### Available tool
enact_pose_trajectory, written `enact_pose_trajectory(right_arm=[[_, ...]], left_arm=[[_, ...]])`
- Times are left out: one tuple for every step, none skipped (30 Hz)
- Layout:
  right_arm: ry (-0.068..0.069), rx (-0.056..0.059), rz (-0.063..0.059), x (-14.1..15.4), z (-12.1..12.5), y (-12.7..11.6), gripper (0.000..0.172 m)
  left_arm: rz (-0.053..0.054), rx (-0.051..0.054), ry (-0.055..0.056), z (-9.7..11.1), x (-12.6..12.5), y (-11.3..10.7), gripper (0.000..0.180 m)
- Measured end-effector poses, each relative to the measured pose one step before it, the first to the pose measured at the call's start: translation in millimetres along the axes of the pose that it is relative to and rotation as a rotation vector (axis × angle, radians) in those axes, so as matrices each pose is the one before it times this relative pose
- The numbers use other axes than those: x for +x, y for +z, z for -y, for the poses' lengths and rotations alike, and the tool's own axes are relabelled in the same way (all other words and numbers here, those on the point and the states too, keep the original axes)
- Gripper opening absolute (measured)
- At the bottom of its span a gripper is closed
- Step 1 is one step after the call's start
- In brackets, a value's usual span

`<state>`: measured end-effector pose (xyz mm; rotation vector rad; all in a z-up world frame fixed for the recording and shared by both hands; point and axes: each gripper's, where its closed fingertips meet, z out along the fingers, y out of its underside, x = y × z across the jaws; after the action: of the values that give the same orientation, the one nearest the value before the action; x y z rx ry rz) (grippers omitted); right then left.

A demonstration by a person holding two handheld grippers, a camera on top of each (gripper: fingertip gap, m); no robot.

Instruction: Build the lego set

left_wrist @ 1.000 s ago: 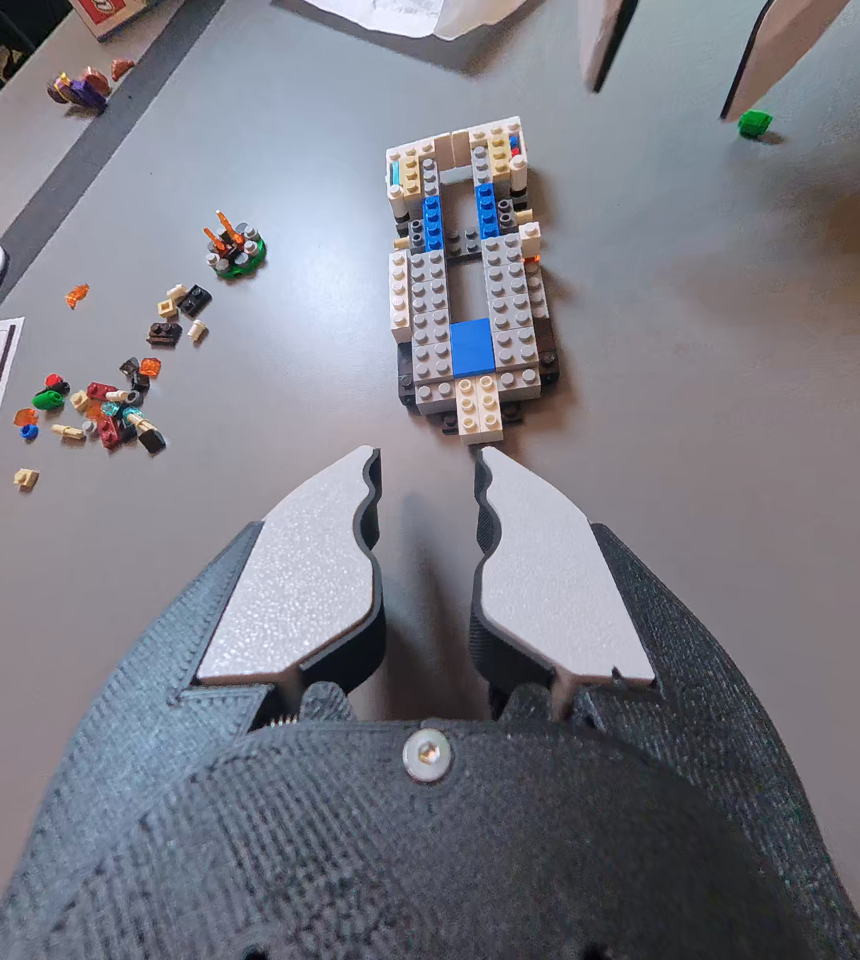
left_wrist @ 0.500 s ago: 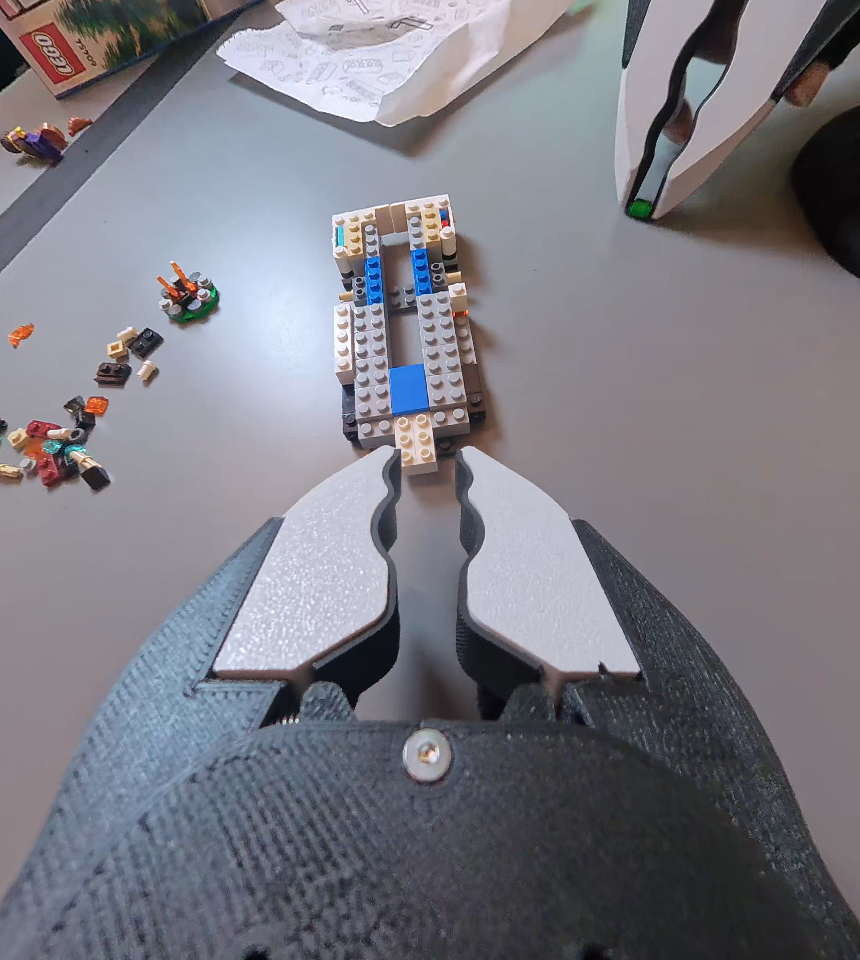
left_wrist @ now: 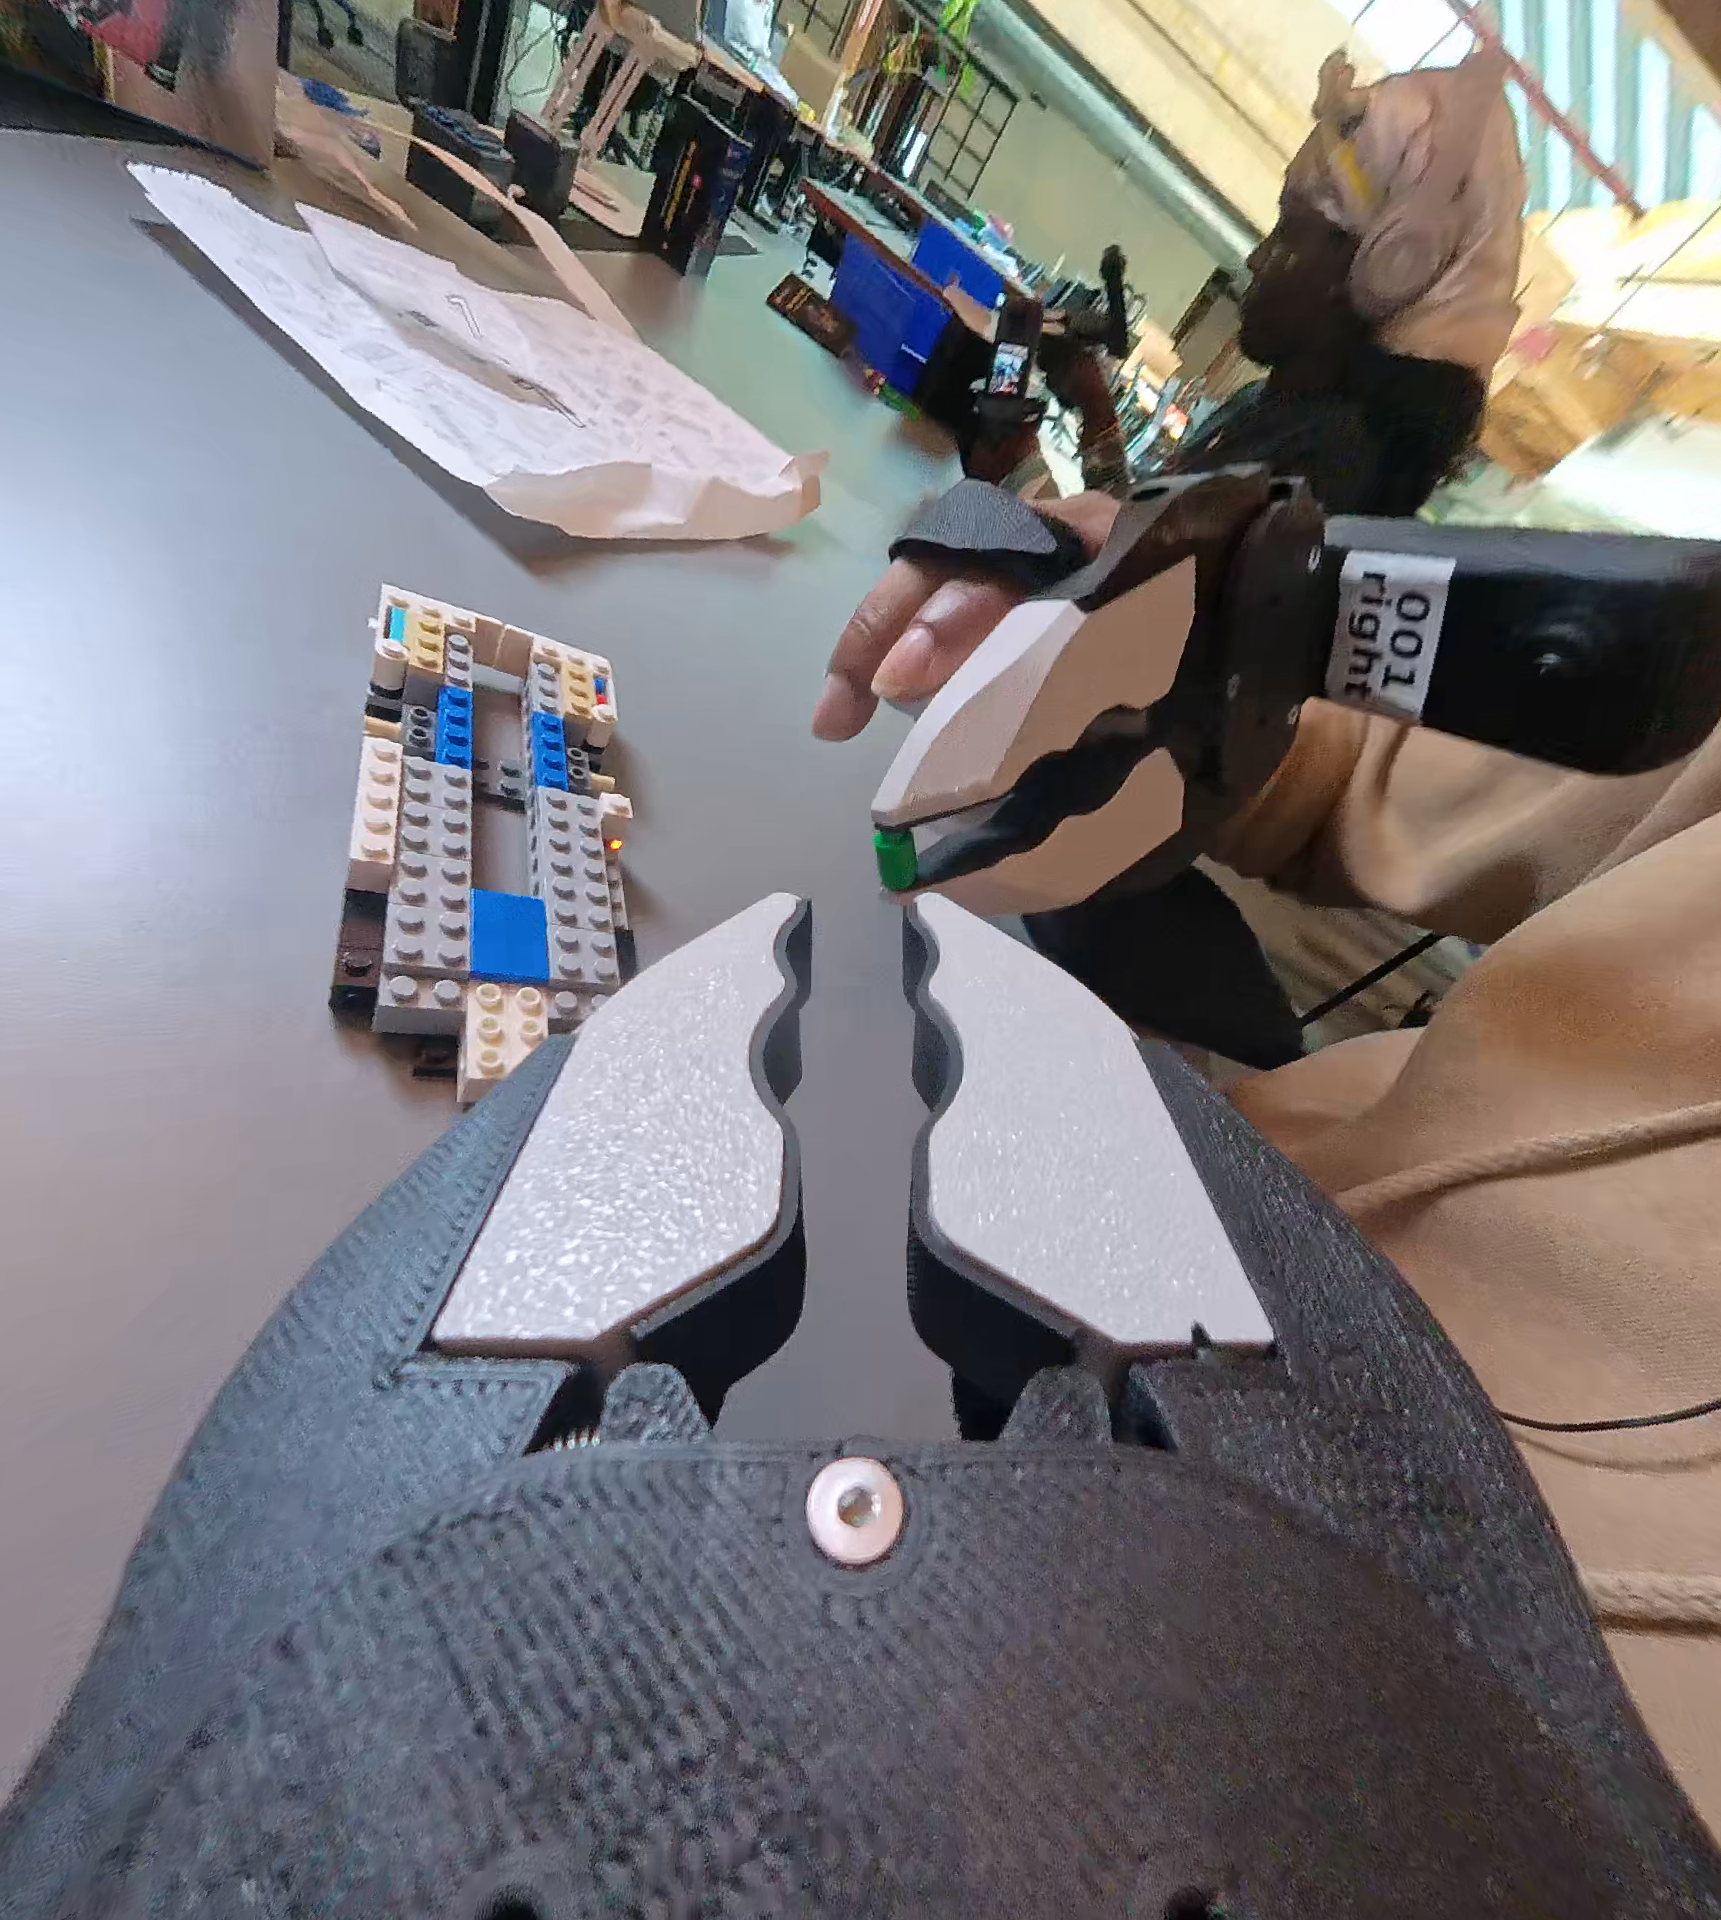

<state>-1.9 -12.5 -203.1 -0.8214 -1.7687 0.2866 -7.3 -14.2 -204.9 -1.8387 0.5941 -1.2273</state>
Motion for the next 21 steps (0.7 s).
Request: enact_pose_trajectory(right_arm=[[-0.0158, 0.0092, -0.0104, 0.67, 3.32, 4.11, 0.012], [-0.0099, 0.0066, -0.0039, 0.34, 2.62, 3.71, 0.012], [-0.0065, -0.0004, 0.0023, -0.2, 1.41, 3.58, 0.012], [-0.0048, -0.0077, 0.004, -0.16, -0.21, 3.38, 0.012], [-0.0029, -0.0084, 0.0022, 0.48, -1.2, 2.73, 0.012], [0.0039, -0.0028, 0.0062, 0.22, -0.9, 2.1, 0.012], [0.012, -0.0018, 0.0109, -0.19, -0.57, 1.5, 0.012], [0.0136, 0.0004, 0.0069, 0.24, -0.14, 1.04, 0.012], [0.0114, 0.0034, 0.0016, 0.8, 0.22, 0.55, 0.012], [0.0081, 0.0045, 0.0013, 0.81, 0.57, 0.15, 0.012], [0.0052, 0.0022, 0.0002, 0.81, 0.39, 0.0, 0.012], [0.0033, -0.0006, -0.0026, 1.12, -0.06, 0.1, 0.012], [0.0028, -0.0012, -0.0014, 0.77, -0.35, 0.08, 0.012], [0.0052, 0.0015, 0.0015, 0.4, -0.03, 0.04, 0.012], [0.0083, 0.0048, 0.0012, 0.35, 0.57, -0.05, 0.012], [0.0075, 0.0028, 0.0023, -0.04, 0.54, 0.11, 0.012], [0.0031, -0.0018, 0.003, -0.18, 0.0, 0.25, 0.012], [-0.0013, -0.0003, -0.0012, 0.08, -0.11, 0.36, 0.012], [-0.0006, 0.0009, -0.0015, 0.09, 0.0, 0.14, 0.012], [0.0036, 0.0003, 0.0006, -0.12, -0.27, 0.22, 0.012], [0.0042, 0.0027, -0.0001, -0.11, 0.07, 0.07, 0.012]], left_arm=[[-0.0021, -0.0022, -0.024, 0.21, -1.62, -1.13, 0.017], [0.0104, -0.0024, -0.0054, -0.43, -3.14, -1.08, 0.017], [0.0012, 0.0041, 0.0011, 0.16, -0.97, -0.83, 0.017], [-0.0081, 0.0014, -0.0067, 0.13, 0.8, -0.68, 0.014], [0.0014, -0.0001, -0.0013, 0.12, -0.58, -0.88, 0.01], [0.0114, 0.0006, 0.0031, 0.22, -2.23, -0.93, 0.01], [0.0039, -0.0048, 0.0014, -0.52, -1.22, -0.6, 0.009], [-0.0018, -0.0001, -0.0019, 0.02, -0.43, -0.52, 0.008], [-0.0039, 0.0061, -0.0085, 0.91, -0.34, -0.65, 0.008], [-0.0086, 0.0052, -0.0107, 0.72, -0.12, -0.58, 0.008], [-0.0092, 0.0042, -0.0151, 0.63, -0.01, -0.43, 0.009], [-0.0149, 0.0067, -0.0138, 0.81, 1.1, -0.18, 0.011], [-0.0212, 0.0062, -0.0144, 0.69, 2.37, 0.1, 0.011], [-0.0134, 0.0063, -0.0113, 0.71, 1.51, 0.28, 0.011], [0.007, -0.0009, -0.0021, -0.21, -1.05, 0.36, 0.012], [0.0099, -0.0036, 0.0074, -0.82, -1.37, 0.38, 0.012], [-0.0014, 0.0, 0.0025, -0.36, 0.5, 0.18, 0.011], [-0.0042, 0.0029, -0.0027, 0.24, 0.76, 0.18, 0.01], [-0.0007, 0.0021, -0.0022, 0.14, -0.11, -0.05, 0.009], [0.0007, -0.0007, -0.0033, -0.13, -0.45, -0.04, 0.009], [-0.0038, 0.0009, -0.005, -0.01, 0.19, 0.08, 0.009]])
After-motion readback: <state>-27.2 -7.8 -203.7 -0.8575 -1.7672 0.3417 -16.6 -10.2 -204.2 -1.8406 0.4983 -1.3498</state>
